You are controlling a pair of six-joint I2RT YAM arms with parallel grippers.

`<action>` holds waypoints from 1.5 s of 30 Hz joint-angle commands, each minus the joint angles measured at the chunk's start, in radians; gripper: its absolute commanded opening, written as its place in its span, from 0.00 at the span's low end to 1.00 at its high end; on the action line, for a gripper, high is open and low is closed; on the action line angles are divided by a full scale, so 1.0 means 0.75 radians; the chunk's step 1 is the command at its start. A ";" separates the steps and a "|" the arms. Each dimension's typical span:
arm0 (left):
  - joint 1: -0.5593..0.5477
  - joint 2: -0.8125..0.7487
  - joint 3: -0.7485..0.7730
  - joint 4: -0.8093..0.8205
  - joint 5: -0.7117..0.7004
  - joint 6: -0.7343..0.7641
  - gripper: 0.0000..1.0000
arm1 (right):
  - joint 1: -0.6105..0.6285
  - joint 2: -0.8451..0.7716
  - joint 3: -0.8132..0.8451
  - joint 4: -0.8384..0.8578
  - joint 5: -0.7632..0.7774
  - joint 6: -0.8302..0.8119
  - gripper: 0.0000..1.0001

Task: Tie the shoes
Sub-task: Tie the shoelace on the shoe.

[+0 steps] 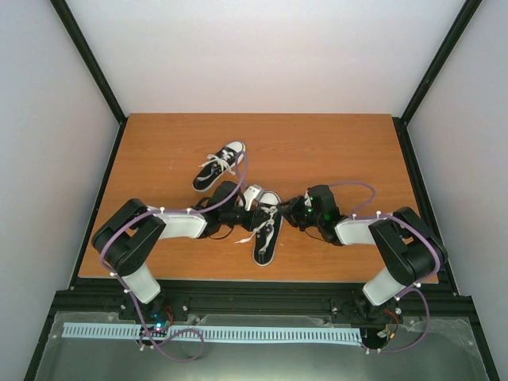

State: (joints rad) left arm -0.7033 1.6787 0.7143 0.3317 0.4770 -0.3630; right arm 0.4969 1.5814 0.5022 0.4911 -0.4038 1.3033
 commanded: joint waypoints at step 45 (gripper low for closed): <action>-0.007 -0.057 -0.074 0.165 -0.056 -0.032 0.01 | 0.098 0.017 0.078 -0.075 0.075 0.049 0.21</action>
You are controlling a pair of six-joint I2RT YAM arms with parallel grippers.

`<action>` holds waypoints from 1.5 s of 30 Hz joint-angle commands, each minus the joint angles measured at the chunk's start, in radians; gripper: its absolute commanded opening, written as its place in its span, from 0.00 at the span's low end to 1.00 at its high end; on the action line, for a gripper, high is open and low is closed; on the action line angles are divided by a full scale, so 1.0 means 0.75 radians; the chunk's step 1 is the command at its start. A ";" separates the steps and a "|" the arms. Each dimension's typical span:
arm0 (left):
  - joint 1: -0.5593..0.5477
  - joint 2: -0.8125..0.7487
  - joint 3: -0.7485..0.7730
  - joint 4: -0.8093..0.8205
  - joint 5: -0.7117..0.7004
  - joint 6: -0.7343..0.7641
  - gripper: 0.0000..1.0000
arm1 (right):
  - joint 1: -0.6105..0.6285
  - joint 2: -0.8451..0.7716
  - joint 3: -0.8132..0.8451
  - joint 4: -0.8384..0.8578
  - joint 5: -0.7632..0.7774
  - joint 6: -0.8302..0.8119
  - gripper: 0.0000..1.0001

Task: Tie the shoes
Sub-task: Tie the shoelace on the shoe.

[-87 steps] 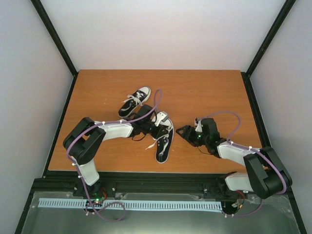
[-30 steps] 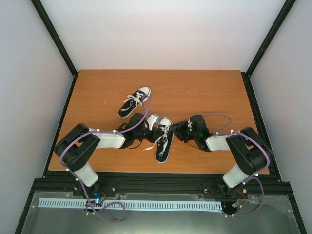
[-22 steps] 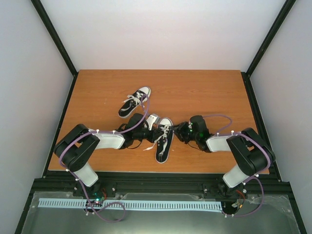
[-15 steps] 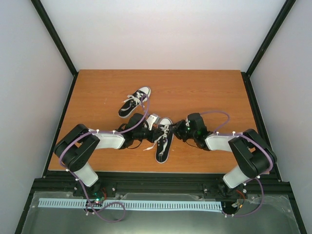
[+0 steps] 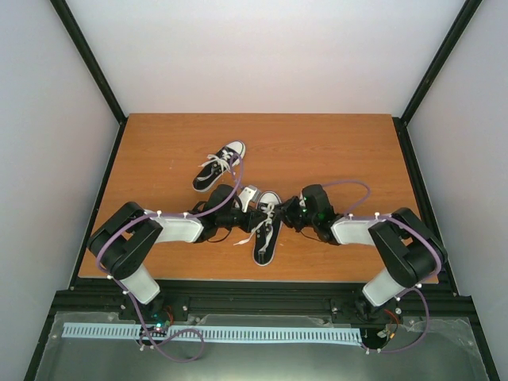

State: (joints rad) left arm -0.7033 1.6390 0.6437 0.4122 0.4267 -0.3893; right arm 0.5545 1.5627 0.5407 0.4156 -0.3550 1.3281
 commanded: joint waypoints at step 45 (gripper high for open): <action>0.121 -0.404 -0.064 -0.413 -0.008 -0.286 0.64 | -0.025 -0.202 -0.115 -0.182 0.223 -0.015 0.03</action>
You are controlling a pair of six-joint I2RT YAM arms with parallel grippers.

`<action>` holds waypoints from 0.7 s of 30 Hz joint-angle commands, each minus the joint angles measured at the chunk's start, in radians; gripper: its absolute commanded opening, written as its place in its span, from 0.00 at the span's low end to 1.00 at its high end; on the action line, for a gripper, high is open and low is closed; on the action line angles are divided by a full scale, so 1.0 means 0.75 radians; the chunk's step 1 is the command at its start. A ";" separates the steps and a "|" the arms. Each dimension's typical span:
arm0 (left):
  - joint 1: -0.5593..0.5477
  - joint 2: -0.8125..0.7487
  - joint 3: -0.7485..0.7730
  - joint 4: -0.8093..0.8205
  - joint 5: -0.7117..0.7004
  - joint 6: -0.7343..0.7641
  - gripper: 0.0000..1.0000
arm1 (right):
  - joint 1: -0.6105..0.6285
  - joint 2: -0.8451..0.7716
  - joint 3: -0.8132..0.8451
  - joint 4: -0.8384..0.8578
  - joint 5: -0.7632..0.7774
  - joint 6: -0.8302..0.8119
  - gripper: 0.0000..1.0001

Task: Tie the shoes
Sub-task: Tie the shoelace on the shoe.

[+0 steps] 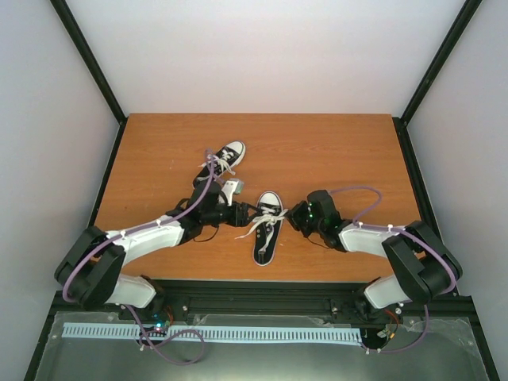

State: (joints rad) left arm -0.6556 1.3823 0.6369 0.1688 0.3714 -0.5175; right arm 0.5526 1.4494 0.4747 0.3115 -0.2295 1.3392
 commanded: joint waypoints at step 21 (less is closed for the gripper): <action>0.093 0.122 0.062 -0.049 0.312 -0.155 0.50 | -0.106 -0.186 -0.205 -0.092 0.082 -0.038 0.05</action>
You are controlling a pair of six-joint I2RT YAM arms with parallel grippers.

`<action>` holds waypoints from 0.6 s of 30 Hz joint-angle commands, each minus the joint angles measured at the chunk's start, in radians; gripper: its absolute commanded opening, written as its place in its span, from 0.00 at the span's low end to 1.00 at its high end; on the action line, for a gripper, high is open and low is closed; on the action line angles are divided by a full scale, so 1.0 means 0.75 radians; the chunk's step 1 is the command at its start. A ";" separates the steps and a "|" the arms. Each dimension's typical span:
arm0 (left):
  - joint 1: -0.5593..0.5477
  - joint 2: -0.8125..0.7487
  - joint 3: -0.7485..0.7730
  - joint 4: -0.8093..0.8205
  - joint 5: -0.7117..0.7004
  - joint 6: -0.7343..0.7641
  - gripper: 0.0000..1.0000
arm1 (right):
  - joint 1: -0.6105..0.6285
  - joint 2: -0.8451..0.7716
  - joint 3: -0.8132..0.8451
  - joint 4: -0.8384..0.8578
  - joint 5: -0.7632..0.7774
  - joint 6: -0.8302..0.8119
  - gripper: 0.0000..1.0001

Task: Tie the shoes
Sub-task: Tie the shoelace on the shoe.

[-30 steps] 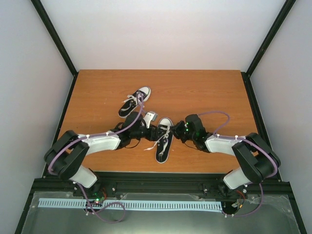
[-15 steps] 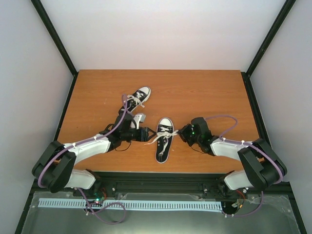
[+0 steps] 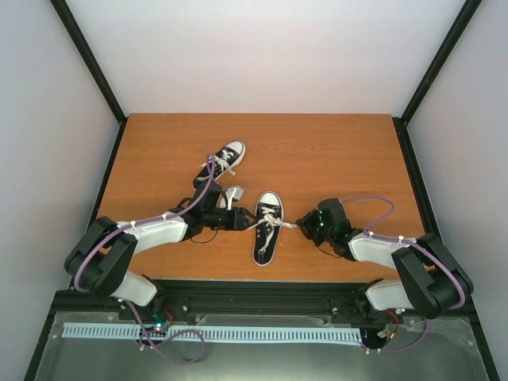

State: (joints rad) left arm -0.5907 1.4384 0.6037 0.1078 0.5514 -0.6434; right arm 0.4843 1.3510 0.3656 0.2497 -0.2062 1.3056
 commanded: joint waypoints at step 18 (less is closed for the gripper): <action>-0.008 0.299 0.399 -0.213 0.134 0.142 0.39 | -0.016 -0.572 -0.074 -0.254 -0.146 -0.725 0.71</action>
State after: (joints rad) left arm -0.5911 1.6402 0.8639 0.0063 0.6224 -0.5636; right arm 0.4725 0.9443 0.2825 0.0689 -0.1528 1.0138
